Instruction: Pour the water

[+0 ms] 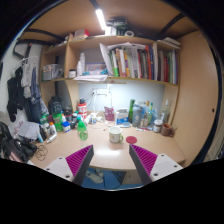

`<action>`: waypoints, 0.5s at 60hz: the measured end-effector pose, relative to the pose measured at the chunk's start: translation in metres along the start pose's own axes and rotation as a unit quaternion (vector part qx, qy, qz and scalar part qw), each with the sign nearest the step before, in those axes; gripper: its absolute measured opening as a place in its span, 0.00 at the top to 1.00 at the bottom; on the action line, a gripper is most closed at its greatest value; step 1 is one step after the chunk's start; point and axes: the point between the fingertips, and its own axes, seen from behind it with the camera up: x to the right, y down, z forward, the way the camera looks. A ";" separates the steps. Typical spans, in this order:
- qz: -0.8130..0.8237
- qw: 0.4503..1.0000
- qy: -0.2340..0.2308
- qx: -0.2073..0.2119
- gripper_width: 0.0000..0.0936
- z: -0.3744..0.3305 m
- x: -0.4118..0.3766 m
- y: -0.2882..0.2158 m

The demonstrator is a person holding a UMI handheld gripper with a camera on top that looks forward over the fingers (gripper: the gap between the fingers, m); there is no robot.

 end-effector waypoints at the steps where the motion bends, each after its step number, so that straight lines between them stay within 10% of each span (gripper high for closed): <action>1: -0.001 1.000 -0.003 0.004 0.11 0.005 -0.002 0.002; 30: -0.003 0.995 -0.095 0.033 0.11 0.275 -0.162 0.082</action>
